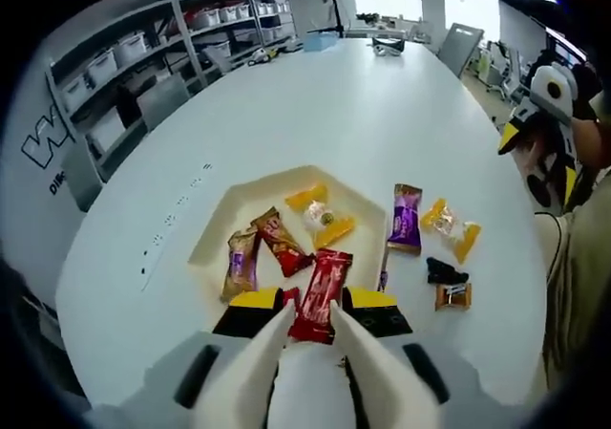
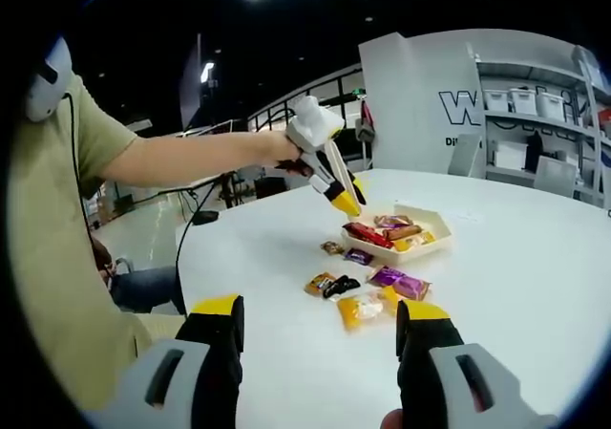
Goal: Place the target food into the container with the food tongs after gripping and lifting it, then release it inside without dropping or visibly crushing the food.
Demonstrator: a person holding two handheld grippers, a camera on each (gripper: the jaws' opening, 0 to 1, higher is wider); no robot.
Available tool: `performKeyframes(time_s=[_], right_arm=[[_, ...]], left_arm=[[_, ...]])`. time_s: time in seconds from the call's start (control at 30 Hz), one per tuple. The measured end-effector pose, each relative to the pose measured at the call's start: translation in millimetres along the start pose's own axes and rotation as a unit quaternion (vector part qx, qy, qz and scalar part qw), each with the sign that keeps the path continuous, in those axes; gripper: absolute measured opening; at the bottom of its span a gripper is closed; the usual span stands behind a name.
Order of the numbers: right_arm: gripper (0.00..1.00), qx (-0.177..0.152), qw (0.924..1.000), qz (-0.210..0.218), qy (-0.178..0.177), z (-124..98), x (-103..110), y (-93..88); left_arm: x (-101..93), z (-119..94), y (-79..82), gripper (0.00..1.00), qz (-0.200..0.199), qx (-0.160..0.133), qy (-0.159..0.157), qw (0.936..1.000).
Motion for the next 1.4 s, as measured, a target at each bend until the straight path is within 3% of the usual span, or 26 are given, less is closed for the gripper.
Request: performKeyframes(time_s=[0.2,0.77,1.4], right_arm=[[0.63,0.001,1.0,-0.001,0.001,0.4,0.3,0.4],[0.63,-0.001,1.0,-0.004,0.0,-0.2,-0.5,4.2],[0.63,-0.001,1.0,-0.003,-0.002,-1.3,-1.8,4.6]], left_arm=[[0.0,-0.6,-4.5,0.23,-0.014,0.007,0.004,0.9999],[4.4,6.8,-14.3,0.22,0.022,0.039,0.03,0.9986],[-6.2,20.6,-2.6,0.23,0.031,0.026,0.019,0.999]])
Point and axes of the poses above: the point that each gripper's makers call its tool centre point, and the gripper's own axes: z roughly forward along the fingers, x roughly to its left, y roughly out of its top, the point moved 6 cm from there along -z, roughly backward along the fingers, and after that the axes turned 2 degrees about z, right-handed, at the moved point
